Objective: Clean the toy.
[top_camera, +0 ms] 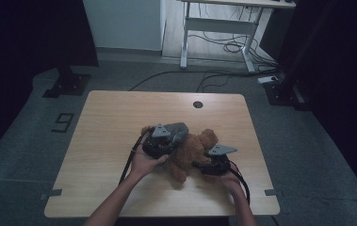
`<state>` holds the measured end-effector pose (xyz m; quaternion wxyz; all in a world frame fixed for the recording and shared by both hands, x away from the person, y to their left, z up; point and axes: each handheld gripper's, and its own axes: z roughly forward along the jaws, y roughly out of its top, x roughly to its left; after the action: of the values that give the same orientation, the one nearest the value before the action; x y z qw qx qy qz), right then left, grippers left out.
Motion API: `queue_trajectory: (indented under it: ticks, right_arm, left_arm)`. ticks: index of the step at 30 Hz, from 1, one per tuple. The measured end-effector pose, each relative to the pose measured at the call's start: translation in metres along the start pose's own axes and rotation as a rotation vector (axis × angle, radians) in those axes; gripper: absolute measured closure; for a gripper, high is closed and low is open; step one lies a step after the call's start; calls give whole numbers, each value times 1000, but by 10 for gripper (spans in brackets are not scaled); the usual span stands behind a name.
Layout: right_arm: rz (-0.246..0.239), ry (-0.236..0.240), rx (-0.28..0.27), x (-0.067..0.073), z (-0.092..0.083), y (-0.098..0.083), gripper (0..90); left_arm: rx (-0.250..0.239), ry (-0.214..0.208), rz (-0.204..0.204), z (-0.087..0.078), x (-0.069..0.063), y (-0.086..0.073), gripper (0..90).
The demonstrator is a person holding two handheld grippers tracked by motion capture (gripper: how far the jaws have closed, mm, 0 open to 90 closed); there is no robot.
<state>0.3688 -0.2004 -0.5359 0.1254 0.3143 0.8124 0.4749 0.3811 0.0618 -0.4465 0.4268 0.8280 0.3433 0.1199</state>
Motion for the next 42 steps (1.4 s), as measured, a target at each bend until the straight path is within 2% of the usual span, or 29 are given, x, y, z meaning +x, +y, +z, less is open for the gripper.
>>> queue_trajectory:
  ticks: [2,5,10,14,17,20,21,24,25,28,30,33,36,40,42]
  right_arm:
    - [7,9,-14,-1,-1,-3,440]
    - [-2,21,-15,0,-2,-4,451]
    - [-5,23,-13,1,-1,-4,454]
    - [5,22,-12,0,-2,-5,459]
    - [13,26,-14,0,-2,-5,460]
    - [12,25,-13,0,-2,-5,460]
    - [14,24,-13,-1,-2,-6,460]
    - [18,24,-13,-1,-2,-6,461]
    - [16,22,-14,0,-2,-5,461]
    - [23,25,-18,-1,-1,-6,461]
    - [29,24,-20,-1,-1,-6,462]
    - [31,24,-20,-2,-1,-6,461]
    - [36,27,-23,-3,-1,-6,461]
    - [35,26,-22,-3,-1,-6,461]
    - [37,27,-23,-3,-1,-6,461]
  left_arm:
    - [5,8,-42,5,10,-7,812]
    - [-18,-21,-95,-2,22,-17,817]
    - [-49,-15,-103,-22,27,-25,818]
    - [-90,29,-104,-43,33,-31,819]
    - [-90,43,-125,-55,43,-39,818]
    - [-72,79,-149,-61,53,-49,819]
    - [-57,95,-157,-61,58,-53,819]
    - [-46,50,-230,-56,73,-68,818]
    - [-43,52,-237,-55,75,-70,818]
    - [-18,91,-242,-53,82,-74,818]
    - [-2,99,-258,-52,89,-79,818]
    - [35,138,-273,-47,96,-88,819]
    - [52,137,-289,-40,101,-96,819]
    - [86,160,-282,-33,104,-102,819]
    - [97,159,-288,-31,106,-105,817]
